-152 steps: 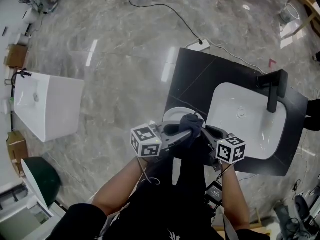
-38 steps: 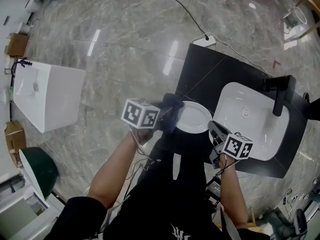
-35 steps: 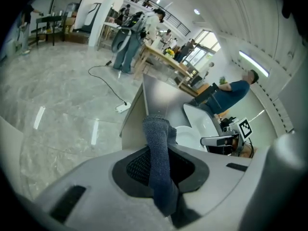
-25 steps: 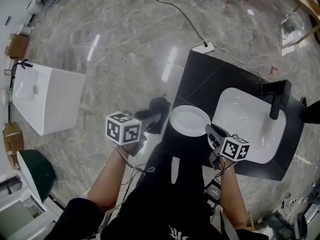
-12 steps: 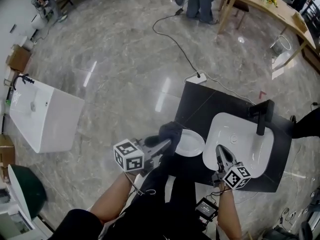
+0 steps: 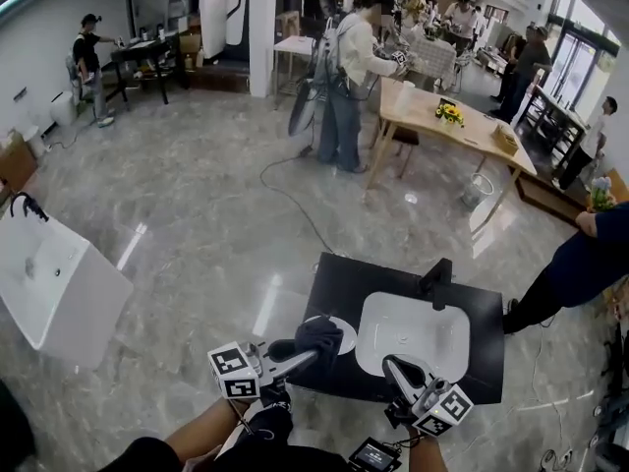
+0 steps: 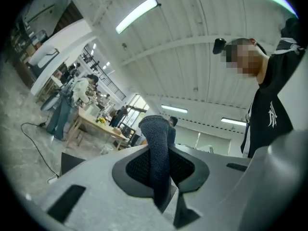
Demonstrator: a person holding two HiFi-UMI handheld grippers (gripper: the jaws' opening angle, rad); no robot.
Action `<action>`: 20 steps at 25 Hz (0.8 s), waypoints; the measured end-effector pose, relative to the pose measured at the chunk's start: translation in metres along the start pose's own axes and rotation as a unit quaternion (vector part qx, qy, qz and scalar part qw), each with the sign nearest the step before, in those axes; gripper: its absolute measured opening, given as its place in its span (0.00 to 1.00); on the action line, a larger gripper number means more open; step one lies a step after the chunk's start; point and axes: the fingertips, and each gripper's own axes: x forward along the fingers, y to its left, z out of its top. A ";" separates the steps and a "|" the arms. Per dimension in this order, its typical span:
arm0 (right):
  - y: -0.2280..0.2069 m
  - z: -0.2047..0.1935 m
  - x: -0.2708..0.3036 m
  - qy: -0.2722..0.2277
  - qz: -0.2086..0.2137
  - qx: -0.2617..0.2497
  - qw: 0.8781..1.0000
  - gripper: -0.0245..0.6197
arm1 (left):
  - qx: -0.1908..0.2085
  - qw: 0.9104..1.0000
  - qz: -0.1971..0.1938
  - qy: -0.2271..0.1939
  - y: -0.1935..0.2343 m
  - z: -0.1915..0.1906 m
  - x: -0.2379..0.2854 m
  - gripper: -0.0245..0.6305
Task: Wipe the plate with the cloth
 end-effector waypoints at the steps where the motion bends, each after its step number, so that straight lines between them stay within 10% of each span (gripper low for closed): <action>1: 0.019 -0.002 -0.006 0.006 0.001 -0.019 1.000 0.05 | 0.009 1.000 0.003 -0.006 -0.017 0.002 -0.011 0.13; 11: 0.162 -0.055 -0.142 0.004 0.000 -0.017 1.000 0.04 | 0.014 0.998 0.068 0.012 -0.187 -0.089 -0.091 0.13; 20: 0.264 -0.082 -0.171 0.017 -0.038 -0.033 0.999 0.04 | 0.036 0.999 0.027 0.024 -0.253 -0.107 -0.140 0.13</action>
